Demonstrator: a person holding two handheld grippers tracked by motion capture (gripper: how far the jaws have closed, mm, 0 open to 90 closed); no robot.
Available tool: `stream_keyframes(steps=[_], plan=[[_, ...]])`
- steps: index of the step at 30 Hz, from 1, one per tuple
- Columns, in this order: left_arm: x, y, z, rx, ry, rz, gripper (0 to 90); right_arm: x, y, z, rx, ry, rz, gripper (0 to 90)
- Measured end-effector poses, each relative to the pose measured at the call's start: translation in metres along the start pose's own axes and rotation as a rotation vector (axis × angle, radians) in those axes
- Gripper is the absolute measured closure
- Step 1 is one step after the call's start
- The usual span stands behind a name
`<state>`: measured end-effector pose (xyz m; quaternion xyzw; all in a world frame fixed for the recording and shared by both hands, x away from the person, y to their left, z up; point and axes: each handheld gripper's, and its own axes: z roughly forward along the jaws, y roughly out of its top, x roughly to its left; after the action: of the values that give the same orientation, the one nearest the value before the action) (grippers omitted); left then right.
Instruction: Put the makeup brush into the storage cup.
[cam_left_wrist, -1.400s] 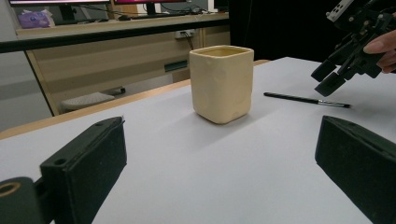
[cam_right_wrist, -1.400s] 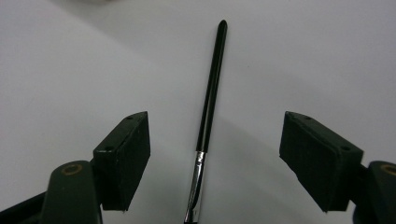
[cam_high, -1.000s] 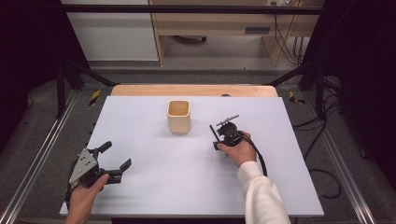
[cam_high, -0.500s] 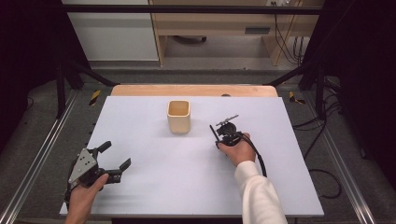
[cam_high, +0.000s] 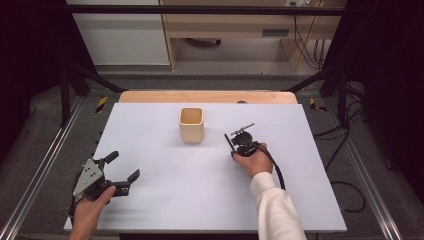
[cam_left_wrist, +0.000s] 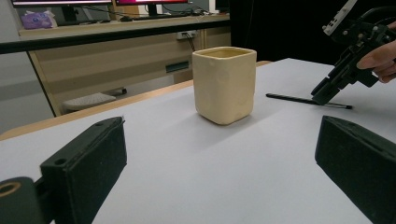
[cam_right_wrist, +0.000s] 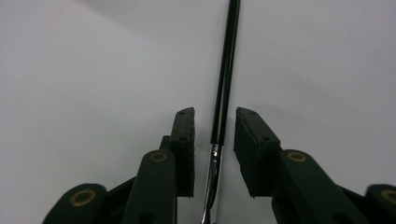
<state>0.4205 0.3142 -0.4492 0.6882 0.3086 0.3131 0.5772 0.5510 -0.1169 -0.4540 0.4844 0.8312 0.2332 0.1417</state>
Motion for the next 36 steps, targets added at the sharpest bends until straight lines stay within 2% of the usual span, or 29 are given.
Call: stream_keyframes(steps=[4, 6, 11, 19, 28, 34, 36], plan=[[0.0001, 0.0, 0.0, 0.0, 0.0, 0.001, 1.7, 0.0004, -0.0005, 0.0014, 0.002, -0.003, -0.002, 70.4], [0.0002, 0.0, -0.0001, 0.0, 0.001, 0.0, 1.7, 0.0016, 0.0, 0.0017, 0.011, -0.001, 0.012, 71.8], [0.0005, 0.0, -0.0003, -0.001, 0.002, 0.0, 1.6, 0.0014, -0.0003, 0.0034, 0.014, 0.002, 0.0, 73.4], [0.0006, 0.0003, -0.0005, -0.003, 0.003, 0.0, 1.7, 0.0015, 0.0, 0.0048, 0.021, 0.003, 0.006, 76.8], [0.0013, 0.0004, -0.0009, -0.004, 0.006, -0.001, 1.8, 0.001, 0.001, 0.0044, 0.03, 0.009, 0.031, 83.3], [0.0008, 0.0007, 0.001, -0.002, 0.004, 0.003, 1.9, 0.0009, 0.0013, 0.0048, 0.027, 0.006, 0.018, 83.6], [-0.0002, 0.0017, 0.0004, -0.004, 0.003, 0.006, 1.9, 0.0008, 0.0017, 0.0026, 0.021, 0.009, 0.001, 83.7]])
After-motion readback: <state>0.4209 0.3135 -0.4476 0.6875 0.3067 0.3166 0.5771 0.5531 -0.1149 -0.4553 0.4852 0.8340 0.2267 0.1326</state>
